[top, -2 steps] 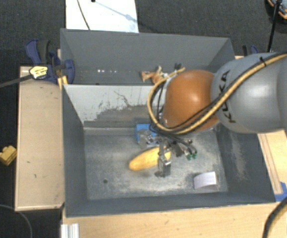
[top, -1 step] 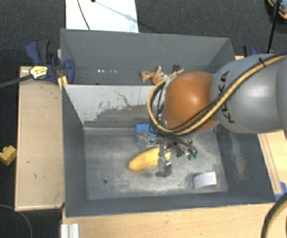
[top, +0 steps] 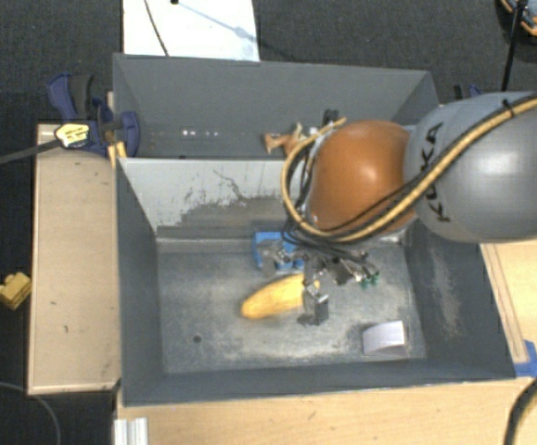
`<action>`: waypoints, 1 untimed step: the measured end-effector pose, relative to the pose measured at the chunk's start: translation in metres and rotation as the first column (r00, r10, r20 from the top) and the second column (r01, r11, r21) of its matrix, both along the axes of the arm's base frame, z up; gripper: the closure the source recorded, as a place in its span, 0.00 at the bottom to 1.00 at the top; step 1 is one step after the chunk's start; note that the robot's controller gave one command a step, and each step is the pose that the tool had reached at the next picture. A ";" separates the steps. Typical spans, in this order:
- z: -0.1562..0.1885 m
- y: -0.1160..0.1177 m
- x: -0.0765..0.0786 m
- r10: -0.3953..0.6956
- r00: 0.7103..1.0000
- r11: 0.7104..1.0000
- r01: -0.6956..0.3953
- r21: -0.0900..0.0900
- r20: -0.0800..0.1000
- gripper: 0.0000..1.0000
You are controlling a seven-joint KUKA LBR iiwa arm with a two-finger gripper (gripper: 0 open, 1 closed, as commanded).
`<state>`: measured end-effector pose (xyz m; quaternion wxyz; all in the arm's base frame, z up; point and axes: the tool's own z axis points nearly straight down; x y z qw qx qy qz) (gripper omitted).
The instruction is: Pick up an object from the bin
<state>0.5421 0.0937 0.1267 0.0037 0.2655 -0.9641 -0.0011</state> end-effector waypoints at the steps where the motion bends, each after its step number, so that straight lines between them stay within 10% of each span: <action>1: 0.027 -0.003 0.008 0.043 0.999 0.999 -0.043 0.002 0.016 0.00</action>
Offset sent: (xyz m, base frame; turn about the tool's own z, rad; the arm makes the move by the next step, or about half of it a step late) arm 0.0177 -0.0196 -0.0567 -0.3359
